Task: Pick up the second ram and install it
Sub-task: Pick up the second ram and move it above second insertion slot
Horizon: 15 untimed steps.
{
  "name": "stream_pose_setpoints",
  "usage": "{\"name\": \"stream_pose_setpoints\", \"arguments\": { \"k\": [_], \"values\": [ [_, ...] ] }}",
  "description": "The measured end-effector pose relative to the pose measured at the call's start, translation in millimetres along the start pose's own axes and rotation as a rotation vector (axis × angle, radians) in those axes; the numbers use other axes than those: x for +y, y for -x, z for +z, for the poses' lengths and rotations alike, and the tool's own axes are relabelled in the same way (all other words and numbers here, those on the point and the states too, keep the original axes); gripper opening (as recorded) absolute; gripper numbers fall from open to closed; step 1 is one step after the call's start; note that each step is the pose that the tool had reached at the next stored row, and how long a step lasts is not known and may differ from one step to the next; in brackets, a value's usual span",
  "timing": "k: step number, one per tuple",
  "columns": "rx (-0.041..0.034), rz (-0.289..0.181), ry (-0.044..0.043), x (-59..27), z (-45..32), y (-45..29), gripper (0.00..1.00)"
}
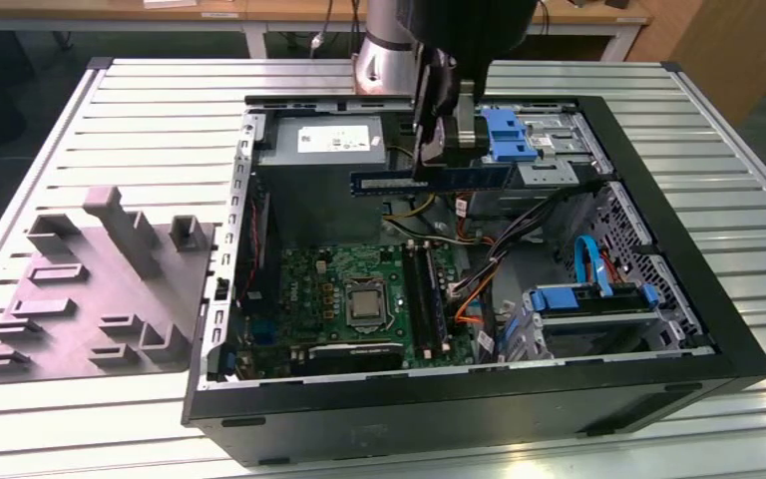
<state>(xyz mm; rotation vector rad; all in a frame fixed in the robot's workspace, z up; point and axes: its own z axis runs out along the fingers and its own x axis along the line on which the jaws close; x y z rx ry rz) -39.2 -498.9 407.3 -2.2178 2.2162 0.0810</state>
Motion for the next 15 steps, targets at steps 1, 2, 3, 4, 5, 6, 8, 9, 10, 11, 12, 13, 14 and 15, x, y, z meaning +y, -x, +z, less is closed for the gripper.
{"name": "stream_pose_setpoints", "arguments": {
  "k": [1, 2, 3, 4, 5, 6, 8, 9, 10, 11, 12, 13, 14, 15],
  "values": [
    [0.0001, 0.000, 0.0000, 0.4, 1.8, -0.1, 0.12],
    [0.0000, 0.000, 0.0000, 1.1, 3.6, -0.2, 0.12],
    [0.0000, 0.000, 0.0000, 2.2, 5.6, -0.2, 0.12],
    [0.0001, 0.000, 0.0000, 3.4, 7.4, -0.3, 0.12],
    [0.0001, 0.000, 0.0000, 4.8, 9.2, -0.3, 0.12],
    [0.0000, 0.000, 0.0000, 6.2, 11.1, -0.4, 0.12],
    [0.0001, 0.000, 0.0000, 7.9, 14.7, -0.6, 0.12],
    [0.0001, 0.000, 0.0000, 8.3, 16.7, -0.7, 0.12],
    [0.0001, 0.000, 0.0000, 8.6, 18.5, -0.7, 0.12],
    [0.0000, 0.000, 0.0000, 8.7, 20.3, -0.8, 0.12],
    [0.0000, 0.000, 0.0000, 8.8, 22.1, -0.9, 0.12],
    [0.0000, 0.000, 0.0000, 9.0, 23.9, -0.9, 0.12],
    [0.0000, 0.000, 0.0000, 9.1, 25.7, -1.0, 0.12],
    [0.0000, 0.000, 0.0000, 9.2, 27.6, -1.1, 0.12]
  ]
}}
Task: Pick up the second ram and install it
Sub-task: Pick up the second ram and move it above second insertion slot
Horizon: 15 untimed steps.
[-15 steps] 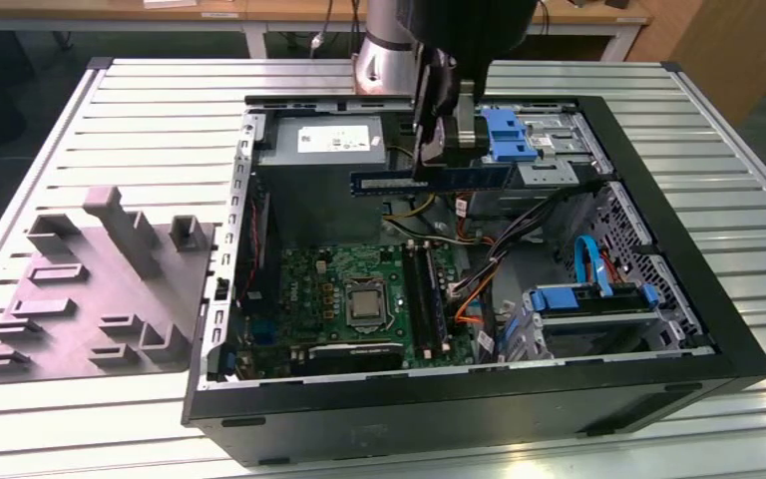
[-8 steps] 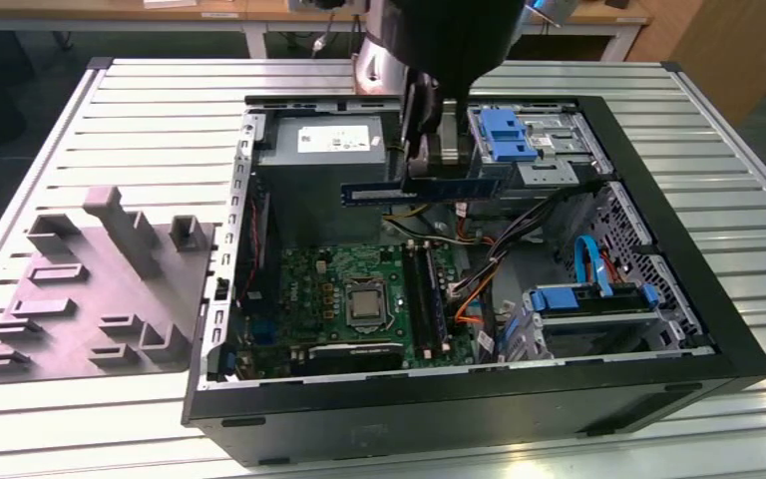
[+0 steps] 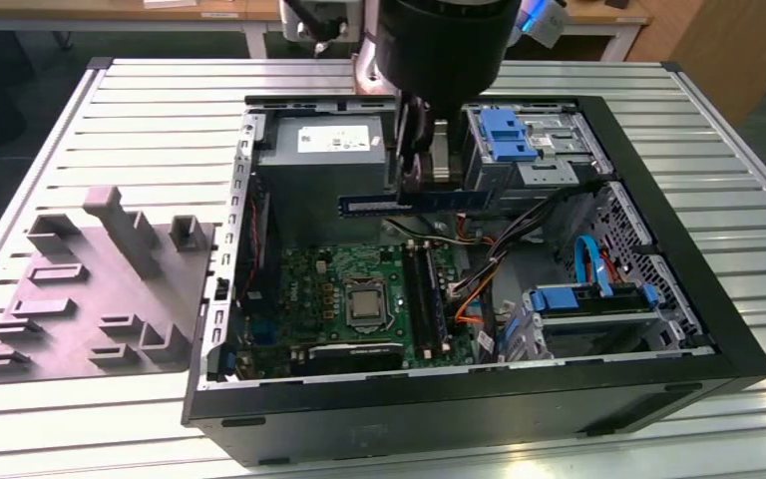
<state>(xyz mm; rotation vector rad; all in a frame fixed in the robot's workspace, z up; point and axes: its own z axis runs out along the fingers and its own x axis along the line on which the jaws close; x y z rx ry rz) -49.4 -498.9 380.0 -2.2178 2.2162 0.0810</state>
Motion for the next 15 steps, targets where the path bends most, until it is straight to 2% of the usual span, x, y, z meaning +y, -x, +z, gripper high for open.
{"name": "stream_pose_setpoints", "arguments": {
  "k": [15],
  "values": [
    [-0.0001, 0.000, -0.0001, 4.3, 27.7, 1.2, 0.12]
  ]
}}
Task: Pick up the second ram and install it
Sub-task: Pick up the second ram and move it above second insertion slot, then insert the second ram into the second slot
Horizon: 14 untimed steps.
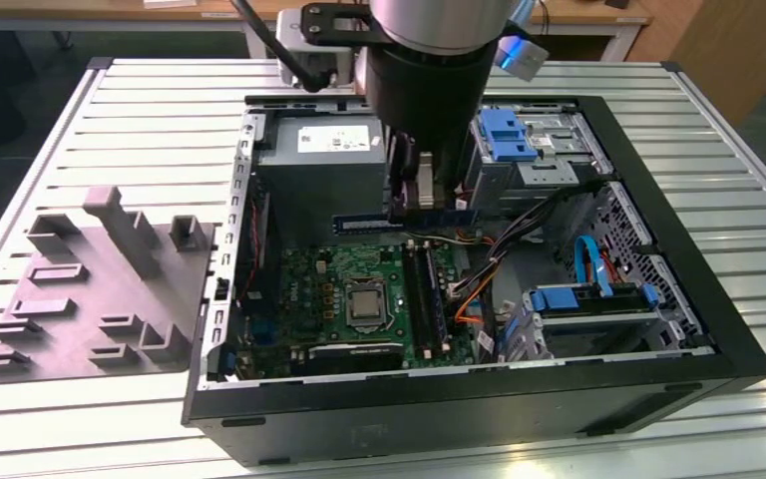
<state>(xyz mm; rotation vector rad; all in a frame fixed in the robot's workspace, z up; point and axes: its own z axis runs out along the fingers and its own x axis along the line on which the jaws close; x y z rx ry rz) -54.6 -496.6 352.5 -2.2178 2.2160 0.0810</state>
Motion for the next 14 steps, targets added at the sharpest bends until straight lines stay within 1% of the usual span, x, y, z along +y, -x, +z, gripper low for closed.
{"name": "stream_pose_setpoints", "arguments": {
  "k": [7, 14],
  "values": [
    [0.0001, 0.000, 0.0001, 0.1, 11.6, -0.3, 0.12],
    [0.0002, 0.000, 0.0001, 0.0, 13.3, -0.4, 0.12]
  ]
}}
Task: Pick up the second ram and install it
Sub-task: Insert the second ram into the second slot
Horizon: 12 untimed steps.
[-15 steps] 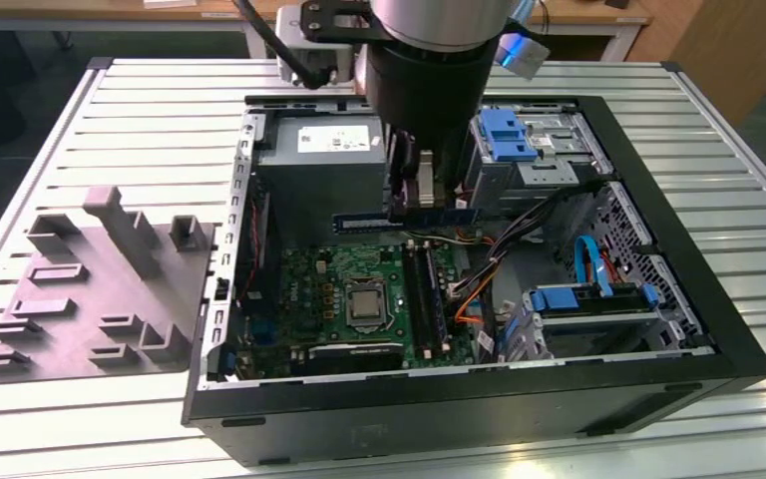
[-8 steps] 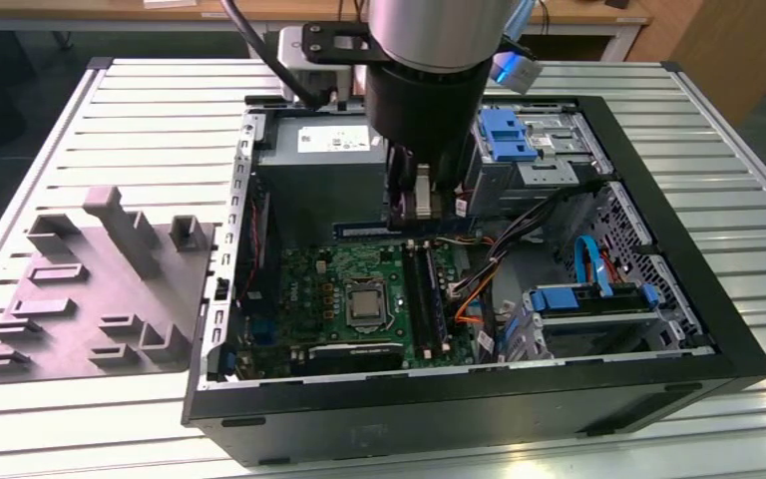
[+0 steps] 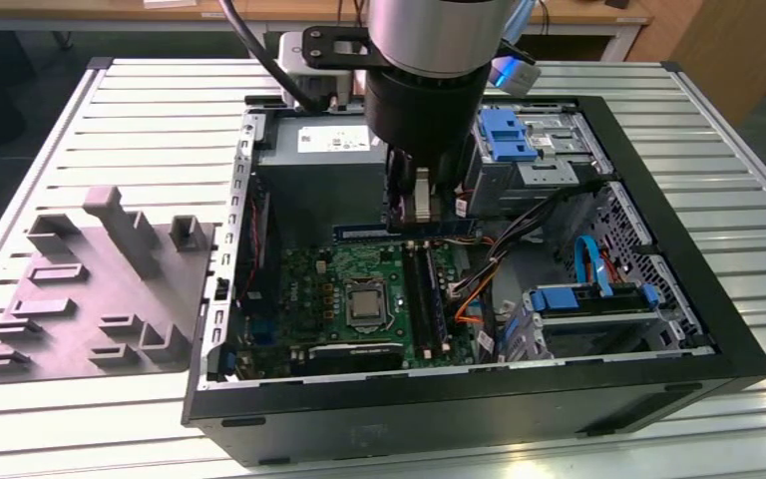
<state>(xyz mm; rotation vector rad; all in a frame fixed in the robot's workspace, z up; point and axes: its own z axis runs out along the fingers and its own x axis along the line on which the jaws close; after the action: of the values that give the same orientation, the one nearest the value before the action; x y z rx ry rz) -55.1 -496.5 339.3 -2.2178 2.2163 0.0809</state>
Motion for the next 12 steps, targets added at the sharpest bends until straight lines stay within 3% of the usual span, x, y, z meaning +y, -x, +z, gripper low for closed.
{"name": "stream_pose_setpoints", "arguments": {
  "k": [8, 12],
  "values": [
    [-0.0002, 0.003, -0.0001, 0.0, 0.2, 0.0, 0.12],
    [-0.0024, 0.071, -0.0029, 0.0, 1.0, 0.0, 0.12]
  ]
}}
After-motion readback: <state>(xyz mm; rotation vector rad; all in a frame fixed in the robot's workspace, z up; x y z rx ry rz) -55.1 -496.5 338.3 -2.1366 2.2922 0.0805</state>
